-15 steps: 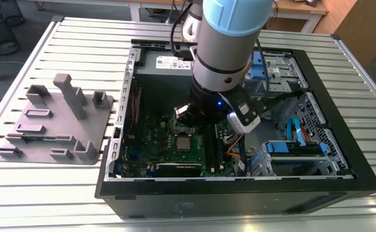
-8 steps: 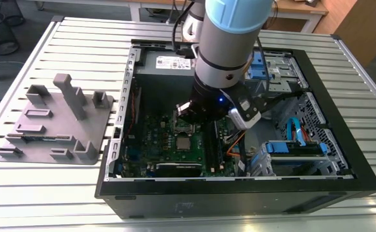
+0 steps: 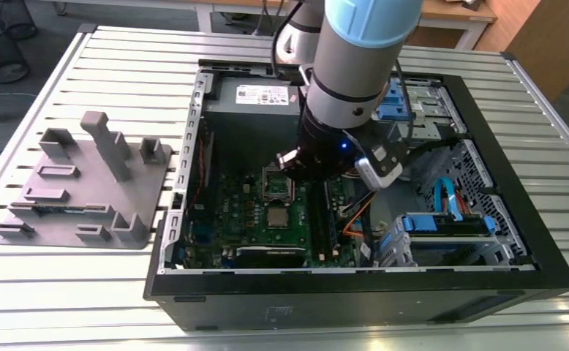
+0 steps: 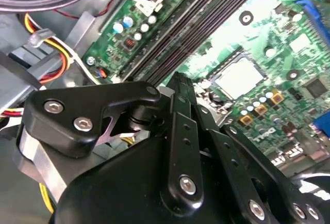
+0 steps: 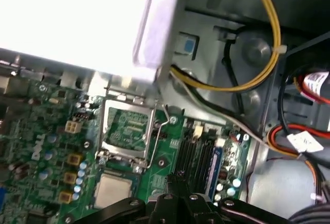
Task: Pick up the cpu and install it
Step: 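Close the cpu cover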
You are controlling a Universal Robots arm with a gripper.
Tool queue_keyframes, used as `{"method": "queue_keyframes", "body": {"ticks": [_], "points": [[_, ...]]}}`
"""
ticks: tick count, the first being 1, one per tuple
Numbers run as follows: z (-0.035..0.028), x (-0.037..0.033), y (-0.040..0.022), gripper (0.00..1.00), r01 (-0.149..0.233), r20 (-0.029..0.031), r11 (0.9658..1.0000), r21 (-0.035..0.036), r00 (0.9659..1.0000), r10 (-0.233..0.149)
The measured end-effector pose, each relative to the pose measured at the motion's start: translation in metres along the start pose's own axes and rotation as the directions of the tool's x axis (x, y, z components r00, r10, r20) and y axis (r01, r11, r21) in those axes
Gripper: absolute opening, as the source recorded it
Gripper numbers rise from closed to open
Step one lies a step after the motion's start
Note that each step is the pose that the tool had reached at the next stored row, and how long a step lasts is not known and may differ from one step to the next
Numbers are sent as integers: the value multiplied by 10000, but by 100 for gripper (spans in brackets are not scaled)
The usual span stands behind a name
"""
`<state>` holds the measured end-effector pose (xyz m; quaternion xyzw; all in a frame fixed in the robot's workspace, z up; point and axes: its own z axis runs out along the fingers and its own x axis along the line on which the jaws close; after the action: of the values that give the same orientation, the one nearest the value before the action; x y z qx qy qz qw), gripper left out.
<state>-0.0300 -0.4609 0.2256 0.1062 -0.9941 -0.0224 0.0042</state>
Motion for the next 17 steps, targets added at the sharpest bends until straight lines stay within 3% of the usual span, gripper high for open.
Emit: {"method": "queue_keyframes", "body": {"ticks": [11, 14, 17], "points": [[112, -74, 327, 11, 49, 0, 10000, 2, 10000, -49], [150, -78, 368, 11, 54, 11, 10000, 0, 10000, -54], [164, -78, 369, 11, 173, 10, 9998, 5, 9998, -173]]}}
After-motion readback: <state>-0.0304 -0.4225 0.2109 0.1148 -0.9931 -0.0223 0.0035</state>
